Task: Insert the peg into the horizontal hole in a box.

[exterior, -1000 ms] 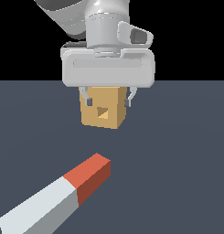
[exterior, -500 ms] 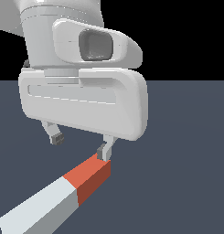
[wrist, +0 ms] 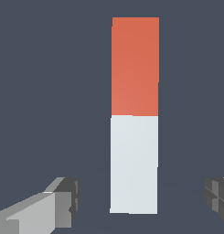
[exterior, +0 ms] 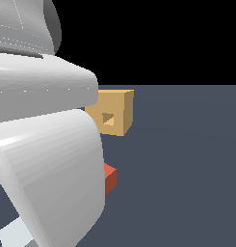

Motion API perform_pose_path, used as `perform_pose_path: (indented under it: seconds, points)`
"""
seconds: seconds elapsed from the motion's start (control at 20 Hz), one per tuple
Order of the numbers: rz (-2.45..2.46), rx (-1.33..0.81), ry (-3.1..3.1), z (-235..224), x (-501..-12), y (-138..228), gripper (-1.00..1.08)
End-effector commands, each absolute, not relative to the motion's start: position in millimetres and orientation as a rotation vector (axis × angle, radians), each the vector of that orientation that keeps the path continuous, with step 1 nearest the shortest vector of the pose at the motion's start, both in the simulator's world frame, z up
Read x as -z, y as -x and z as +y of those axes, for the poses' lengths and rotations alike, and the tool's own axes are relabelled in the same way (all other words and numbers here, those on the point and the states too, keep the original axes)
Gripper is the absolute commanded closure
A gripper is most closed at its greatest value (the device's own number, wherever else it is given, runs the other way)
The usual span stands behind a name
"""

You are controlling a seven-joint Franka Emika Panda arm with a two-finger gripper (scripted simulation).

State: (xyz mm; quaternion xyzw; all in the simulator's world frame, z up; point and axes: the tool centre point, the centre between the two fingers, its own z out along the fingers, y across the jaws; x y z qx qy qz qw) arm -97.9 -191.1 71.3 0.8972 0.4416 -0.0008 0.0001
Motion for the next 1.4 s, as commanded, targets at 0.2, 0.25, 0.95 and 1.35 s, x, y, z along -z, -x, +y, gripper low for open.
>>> perform_pose_path:
  seconds: [0.2,0.25,0.95,1.35]
  points:
    - [1.380,0.002,-2.822,-191.9,-67.6,99.1,-0.92]
    - [1.380,0.002,-2.822,-192.1,-65.3,99.3,-0.92]
    - [1.373,0.000,-2.826,-192.3,-19.8,100.6,-0.92]
    - [1.373,0.000,-2.826,-192.3,-19.8,100.6,1.08]
